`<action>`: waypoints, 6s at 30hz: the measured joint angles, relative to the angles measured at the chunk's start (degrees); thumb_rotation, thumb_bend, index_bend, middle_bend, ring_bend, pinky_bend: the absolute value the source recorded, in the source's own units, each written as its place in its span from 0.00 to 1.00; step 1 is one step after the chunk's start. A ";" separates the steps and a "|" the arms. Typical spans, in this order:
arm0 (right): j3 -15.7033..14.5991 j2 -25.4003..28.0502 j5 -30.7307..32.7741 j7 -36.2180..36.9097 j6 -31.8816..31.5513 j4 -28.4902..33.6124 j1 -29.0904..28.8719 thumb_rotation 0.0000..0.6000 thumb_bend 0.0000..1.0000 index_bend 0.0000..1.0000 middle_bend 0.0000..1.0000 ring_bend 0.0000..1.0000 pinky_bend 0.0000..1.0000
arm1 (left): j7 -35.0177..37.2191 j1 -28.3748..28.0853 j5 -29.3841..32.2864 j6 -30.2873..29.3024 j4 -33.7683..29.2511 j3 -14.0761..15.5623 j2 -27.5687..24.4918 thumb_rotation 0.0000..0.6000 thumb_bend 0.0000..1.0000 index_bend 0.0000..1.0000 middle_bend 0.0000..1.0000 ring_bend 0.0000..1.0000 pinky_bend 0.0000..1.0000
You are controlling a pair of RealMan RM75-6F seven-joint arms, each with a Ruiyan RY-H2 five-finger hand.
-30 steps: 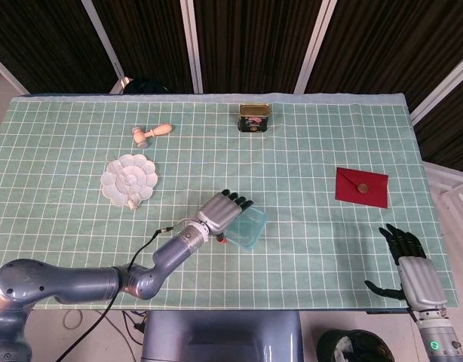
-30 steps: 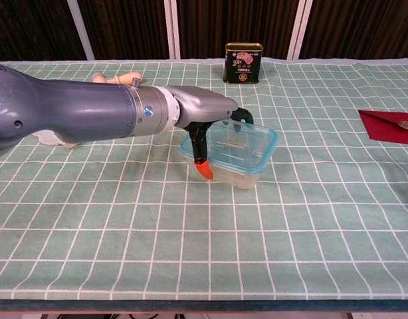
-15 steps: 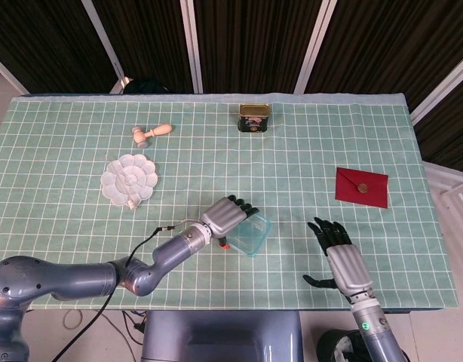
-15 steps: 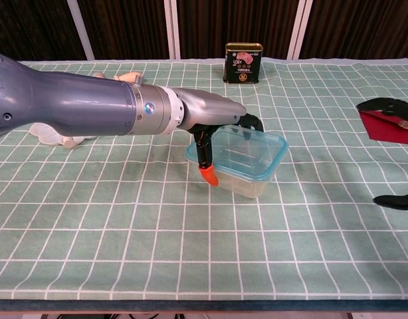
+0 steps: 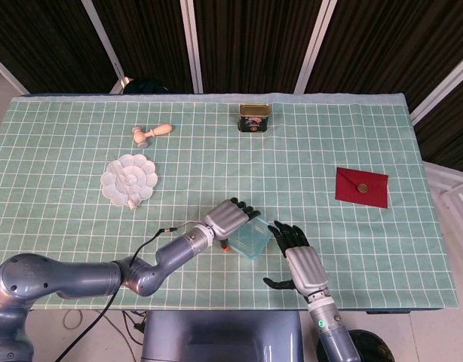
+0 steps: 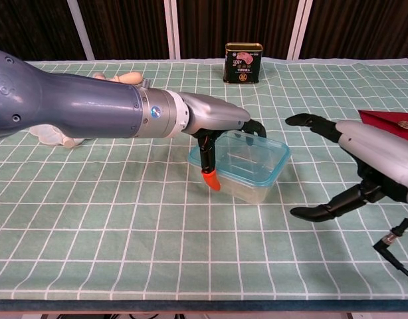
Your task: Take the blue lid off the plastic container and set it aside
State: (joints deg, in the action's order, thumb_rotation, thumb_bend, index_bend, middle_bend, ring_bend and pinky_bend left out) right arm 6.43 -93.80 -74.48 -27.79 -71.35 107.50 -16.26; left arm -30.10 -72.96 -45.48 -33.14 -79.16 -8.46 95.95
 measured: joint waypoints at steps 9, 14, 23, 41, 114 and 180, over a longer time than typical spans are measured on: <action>2.08 -6.28 2.57 -2.75 -1.02 -3.94 -1.85 1.00 0.23 0.00 0.00 0.00 0.00 | 0.48 -0.95 0.57 -0.54 -1.50 0.81 -0.08 1.00 0.13 0.28 0.26 0.29 0.41; 2.48 -7.79 3.66 -3.38 -1.41 -5.49 -2.44 1.00 0.23 0.00 0.00 0.00 0.00 | 1.01 -1.32 0.86 -0.78 -2.16 1.17 -0.38 1.00 0.13 0.28 0.26 0.29 0.41; 3.22 -9.22 4.46 -2.38 -2.06 -7.03 -2.97 1.00 0.24 0.00 0.00 0.00 0.00 | 1.57 -2.01 1.38 -1.34 -2.76 1.80 -0.65 1.00 0.13 0.28 0.26 0.29 0.41; 3.89 -9.45 4.90 -0.55 -3.27 -7.63 -3.76 1.00 0.24 0.00 0.00 0.00 0.00 | 1.90 -3.42 2.56 -1.79 -2.93 3.76 -0.88 1.00 0.13 0.28 0.26 0.29 0.41; 3.72 -13.00 -5.43 11.64 -9.03 -18.70 -3.06 1.00 0.24 0.05 0.00 0.00 0.00 | 6.61 -11.50 9.55 -1.88 -6.78 8.64 -3.80 1.00 0.00 0.00 0.00 0.00 0.14; 15.32 -12.01 -0.35 15.65 -6.51 -26.24 -9.06 1.00 0.52 0.57 0.05 0.00 0.00 | 8.62 -0.29 -0.98 -11.21 -18.53 4.46 -16.18 1.00 0.00 0.00 0.00 0.00 0.11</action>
State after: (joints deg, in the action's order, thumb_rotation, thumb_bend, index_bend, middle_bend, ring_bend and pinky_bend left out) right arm 21.76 -105.80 -74.84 -12.15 -77.85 81.26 -25.32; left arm -21.48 -73.25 -46.46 -44.35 -97.69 -4.00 79.78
